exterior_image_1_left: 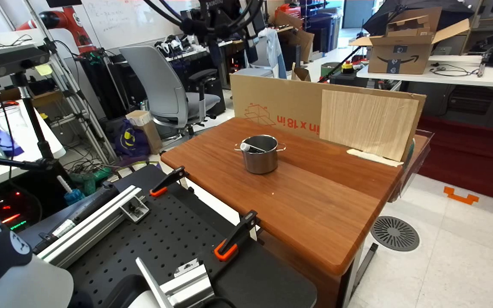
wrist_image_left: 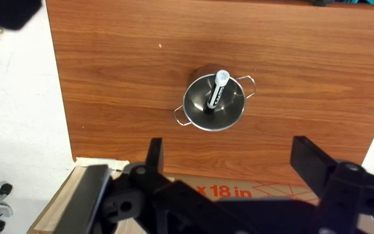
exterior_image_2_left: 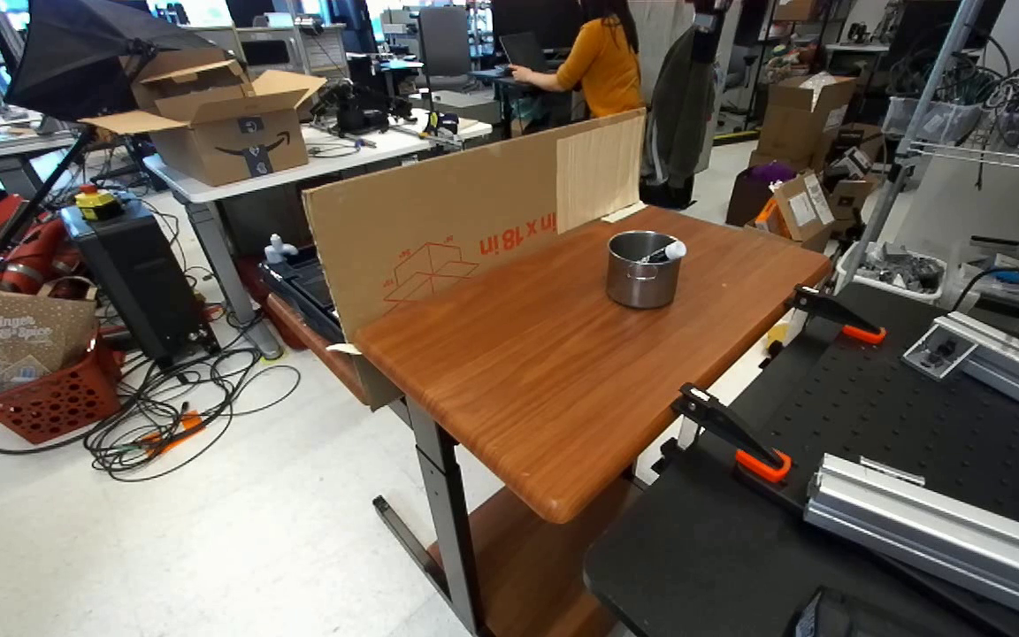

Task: Remove the marker from the silver pot.

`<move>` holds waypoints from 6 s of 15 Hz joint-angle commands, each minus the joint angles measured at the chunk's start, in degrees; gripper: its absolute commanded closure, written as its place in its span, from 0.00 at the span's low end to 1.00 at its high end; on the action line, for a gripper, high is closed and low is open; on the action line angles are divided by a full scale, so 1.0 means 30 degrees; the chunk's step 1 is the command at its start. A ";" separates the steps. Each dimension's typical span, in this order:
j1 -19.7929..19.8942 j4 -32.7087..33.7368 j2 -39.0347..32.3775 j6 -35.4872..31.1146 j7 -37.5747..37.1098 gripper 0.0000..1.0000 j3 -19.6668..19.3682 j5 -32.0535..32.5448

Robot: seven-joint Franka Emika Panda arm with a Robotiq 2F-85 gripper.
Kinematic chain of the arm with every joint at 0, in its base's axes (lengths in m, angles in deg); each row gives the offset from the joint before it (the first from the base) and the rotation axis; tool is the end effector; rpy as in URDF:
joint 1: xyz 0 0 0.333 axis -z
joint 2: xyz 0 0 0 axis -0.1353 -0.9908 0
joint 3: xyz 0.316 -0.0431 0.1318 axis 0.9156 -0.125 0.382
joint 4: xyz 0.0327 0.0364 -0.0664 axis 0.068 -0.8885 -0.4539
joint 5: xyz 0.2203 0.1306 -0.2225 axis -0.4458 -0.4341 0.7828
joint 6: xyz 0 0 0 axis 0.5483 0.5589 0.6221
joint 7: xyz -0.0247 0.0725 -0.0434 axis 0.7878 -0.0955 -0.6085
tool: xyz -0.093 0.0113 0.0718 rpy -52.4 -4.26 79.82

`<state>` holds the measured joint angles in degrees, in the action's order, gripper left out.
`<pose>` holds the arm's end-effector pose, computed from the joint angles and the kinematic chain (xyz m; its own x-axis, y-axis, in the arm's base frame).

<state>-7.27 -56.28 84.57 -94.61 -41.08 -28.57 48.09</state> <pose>0.3936 -0.0001 0.4530 0.9865 0.1223 0.1088 0.1124 -0.9893 0.0934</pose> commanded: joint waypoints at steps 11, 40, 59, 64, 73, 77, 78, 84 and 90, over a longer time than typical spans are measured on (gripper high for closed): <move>0.0052 0.2494 -0.5062 0.4141 0.2741 0.00 -0.0799 -0.1088; -0.0693 0.9507 -1.4335 0.8158 -0.0392 0.26 -0.0177 -0.0409; -0.0783 1.0008 -1.4643 0.8563 -0.0280 0.45 -0.0168 0.0048; -0.0787 1.0293 -1.4773 0.8383 -0.0290 0.08 -0.0158 -0.0055; -0.0778 1.0756 -1.5237 0.8513 -0.0312 0.42 -0.0195 -0.0054; -0.0776 1.0871 -1.5409 0.8591 -0.0289 0.73 -0.0208 -0.0045; -0.0775 1.0908 -1.5440 0.8603 -0.0281 0.80 -0.0209 -0.0043; -0.0680 1.0828 -1.5175 0.8713 -0.0070 0.95 -0.0169 -0.0175; -0.0370 1.0138 -1.3675 0.8634 0.0521 0.95 -0.0069 -0.0485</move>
<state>-9.11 -24.75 40.60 -70.32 -41.01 -29.11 47.24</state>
